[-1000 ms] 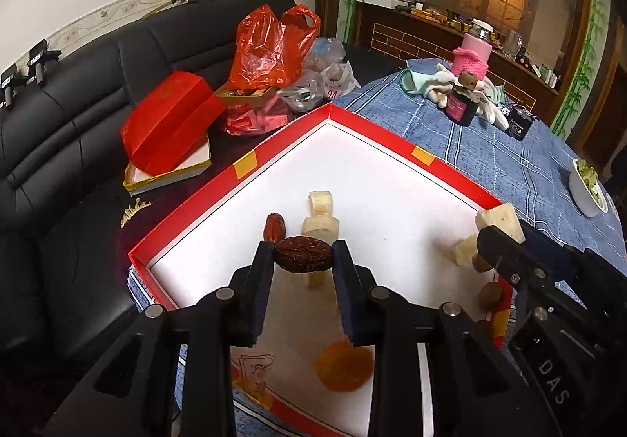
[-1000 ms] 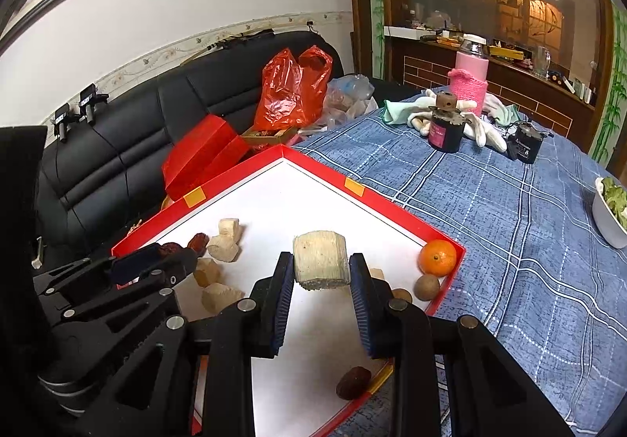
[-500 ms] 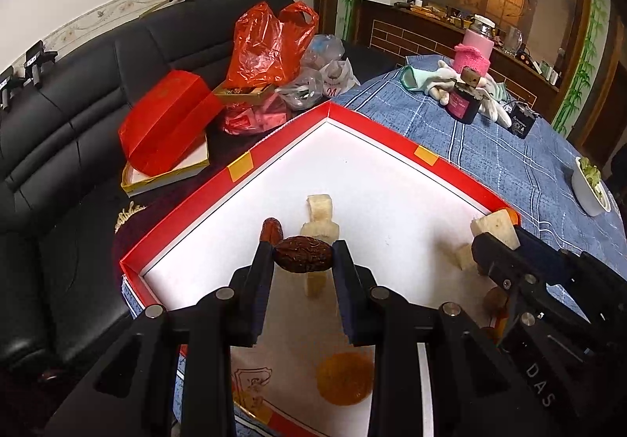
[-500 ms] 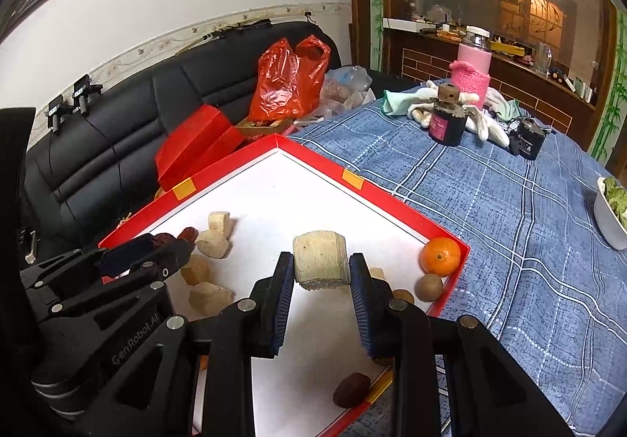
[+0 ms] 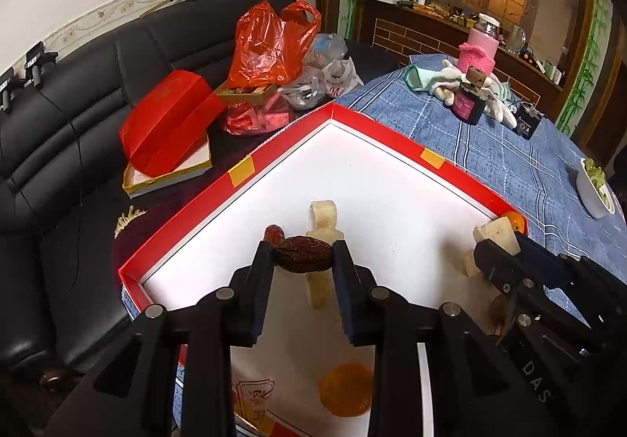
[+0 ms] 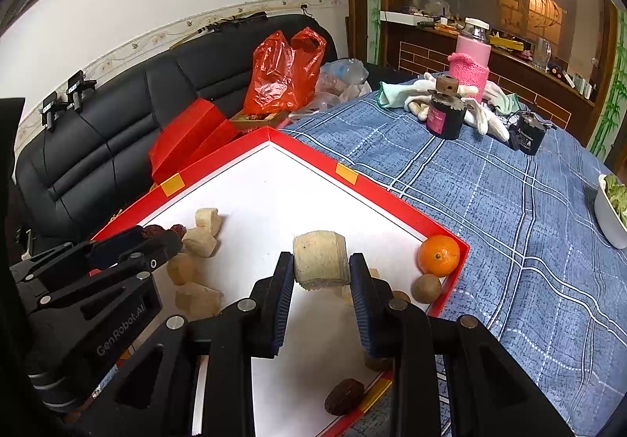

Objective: Organize fruits
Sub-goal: 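Open both grippers to release the date and cube into the tray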

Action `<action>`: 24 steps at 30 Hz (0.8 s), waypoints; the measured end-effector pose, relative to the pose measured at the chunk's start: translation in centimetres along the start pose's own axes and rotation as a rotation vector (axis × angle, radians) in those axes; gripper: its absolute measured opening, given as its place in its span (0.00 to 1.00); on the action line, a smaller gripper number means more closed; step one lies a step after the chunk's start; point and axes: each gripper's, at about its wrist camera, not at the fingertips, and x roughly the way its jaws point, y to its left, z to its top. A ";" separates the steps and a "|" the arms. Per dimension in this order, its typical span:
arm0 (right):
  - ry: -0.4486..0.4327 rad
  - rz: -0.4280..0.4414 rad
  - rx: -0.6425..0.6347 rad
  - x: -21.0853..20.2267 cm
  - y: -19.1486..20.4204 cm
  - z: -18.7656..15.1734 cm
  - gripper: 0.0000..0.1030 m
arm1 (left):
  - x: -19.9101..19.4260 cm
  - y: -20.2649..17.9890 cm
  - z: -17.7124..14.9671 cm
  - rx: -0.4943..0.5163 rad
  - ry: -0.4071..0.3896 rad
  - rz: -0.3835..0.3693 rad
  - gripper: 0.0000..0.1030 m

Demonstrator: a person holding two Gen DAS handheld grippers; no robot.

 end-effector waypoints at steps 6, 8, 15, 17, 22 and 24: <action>0.030 -0.004 0.005 0.8 -0.2 0.0 0.30 | 0.4 -0.1 -0.2 0.012 0.021 0.005 0.28; 0.040 0.007 0.005 1.1 -0.1 0.1 0.46 | 0.4 -0.2 -0.4 0.011 0.033 0.005 0.29; -0.024 0.002 0.024 -1.3 -1.1 -0.3 0.83 | -1.2 -0.4 -1.0 0.024 0.017 -0.009 0.55; -0.051 -0.007 0.024 -2.8 -1.5 -0.6 0.83 | -2.2 -0.9 -1.3 0.036 -0.001 -0.012 0.74; -0.120 -0.023 -0.004 -7.3 -2.8 -2.5 0.85 | -4.5 -2.1 -2.4 0.034 -0.037 -0.056 0.84; -0.138 -0.040 -0.023 -9.0 -3.2 -3.5 0.85 | -5.0 -2.5 -2.7 0.032 -0.028 -0.076 0.84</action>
